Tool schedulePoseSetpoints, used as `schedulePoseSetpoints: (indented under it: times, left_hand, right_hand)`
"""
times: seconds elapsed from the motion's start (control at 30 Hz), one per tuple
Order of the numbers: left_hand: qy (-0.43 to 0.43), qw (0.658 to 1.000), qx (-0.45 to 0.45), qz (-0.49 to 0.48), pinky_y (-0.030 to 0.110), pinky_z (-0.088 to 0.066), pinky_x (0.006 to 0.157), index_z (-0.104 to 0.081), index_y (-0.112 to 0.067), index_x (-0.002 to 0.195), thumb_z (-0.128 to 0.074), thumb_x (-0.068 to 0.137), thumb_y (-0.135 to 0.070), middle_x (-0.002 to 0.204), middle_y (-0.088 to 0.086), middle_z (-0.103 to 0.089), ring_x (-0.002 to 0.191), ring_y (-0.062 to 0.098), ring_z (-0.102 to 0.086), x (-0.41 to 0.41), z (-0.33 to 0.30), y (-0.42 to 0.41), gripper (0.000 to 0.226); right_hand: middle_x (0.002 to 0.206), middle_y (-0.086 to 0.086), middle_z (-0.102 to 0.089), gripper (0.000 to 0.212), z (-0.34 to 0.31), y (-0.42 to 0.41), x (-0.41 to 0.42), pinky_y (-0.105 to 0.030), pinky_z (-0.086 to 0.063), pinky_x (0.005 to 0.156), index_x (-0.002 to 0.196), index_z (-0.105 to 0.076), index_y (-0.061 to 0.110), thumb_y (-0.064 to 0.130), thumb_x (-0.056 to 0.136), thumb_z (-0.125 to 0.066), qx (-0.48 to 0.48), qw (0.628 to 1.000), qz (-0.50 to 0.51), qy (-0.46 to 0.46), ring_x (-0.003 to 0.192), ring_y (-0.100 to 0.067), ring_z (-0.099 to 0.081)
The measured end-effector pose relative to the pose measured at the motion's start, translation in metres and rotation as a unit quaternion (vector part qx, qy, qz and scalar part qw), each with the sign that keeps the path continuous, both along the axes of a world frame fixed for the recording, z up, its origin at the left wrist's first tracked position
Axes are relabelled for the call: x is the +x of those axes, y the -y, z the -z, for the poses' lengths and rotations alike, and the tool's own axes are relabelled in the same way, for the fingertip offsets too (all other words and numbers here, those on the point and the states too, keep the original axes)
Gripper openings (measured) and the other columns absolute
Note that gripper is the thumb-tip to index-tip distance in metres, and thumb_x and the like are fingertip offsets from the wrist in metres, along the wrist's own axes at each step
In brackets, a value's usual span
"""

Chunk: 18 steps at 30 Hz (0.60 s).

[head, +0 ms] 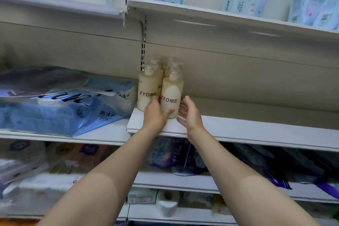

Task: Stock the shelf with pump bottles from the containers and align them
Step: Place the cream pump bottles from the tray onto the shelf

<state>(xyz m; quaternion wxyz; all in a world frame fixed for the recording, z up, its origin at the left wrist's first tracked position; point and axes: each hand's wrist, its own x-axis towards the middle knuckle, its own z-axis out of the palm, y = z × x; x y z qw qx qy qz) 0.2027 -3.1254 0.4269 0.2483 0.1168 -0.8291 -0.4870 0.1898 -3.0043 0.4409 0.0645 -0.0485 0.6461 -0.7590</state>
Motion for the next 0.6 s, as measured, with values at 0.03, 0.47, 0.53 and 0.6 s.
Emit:
schedulePoseSetpoints:
  times: [0.03, 0.47, 0.53, 0.6]
  left_hand:
    - [-0.002, 1.0, -0.009, -0.006, 0.043, -0.048, 0.095, -0.05, -0.009, 0.117, -0.078, 0.083, -0.03, 0.122, 0.011, -0.064, 0.114, 0.03, -0.058, -0.001, 0.002, 0.0, 0.049]
    - [-0.096, 0.992, 0.074, -0.016, 0.013, -0.045, 0.088, -0.058, -0.015, 0.127, -0.072, 0.089, -0.029, 0.12, -0.002, -0.065, 0.108, 0.006, -0.06, 0.052, 0.013, -0.014, 0.043]
    - [-0.141, 0.984, 0.103, -0.042, 0.007, -0.047, 0.084, -0.062, -0.019, 0.118, -0.07, 0.089, -0.028, 0.111, -0.009, -0.066, 0.096, -0.005, -0.06, 0.078, 0.029, -0.02, 0.032]
    - [-0.162, 0.978, 0.097, -0.086, 0.008, -0.046, 0.081, -0.062, -0.023, 0.112, -0.069, 0.089, -0.03, 0.108, -0.009, -0.065, 0.092, -0.003, -0.06, 0.108, 0.055, -0.026, 0.025]
  right_hand:
    - [0.112, 0.002, -0.071, 0.035, 0.002, 0.001, -0.002, -0.034, -0.052, 0.091, 0.114, -0.066, 0.02, 0.047, 0.101, -0.047, 0.004, 1.0, 0.004, 0.0, 0.104, -0.01, -0.066]
    - [0.131, 0.006, -0.061, 0.043, 0.022, -0.018, 0.058, -0.033, -0.043, 0.109, 0.133, -0.059, 0.02, 0.038, 0.096, -0.05, 0.114, 0.982, 0.028, -0.148, 0.121, -0.01, -0.056]
    - [0.134, 0.004, -0.062, 0.05, 0.039, -0.021, 0.083, -0.02, -0.042, 0.103, 0.135, -0.059, 0.019, 0.038, 0.089, -0.05, 0.123, 0.974, 0.052, -0.184, 0.12, -0.004, -0.056]
    - [0.138, 0.004, -0.059, 0.047, 0.06, -0.026, 0.105, -0.013, -0.039, 0.1, 0.136, -0.057, 0.02, 0.032, 0.09, -0.051, 0.137, 0.966, 0.057, -0.21, 0.123, -0.004, -0.053]
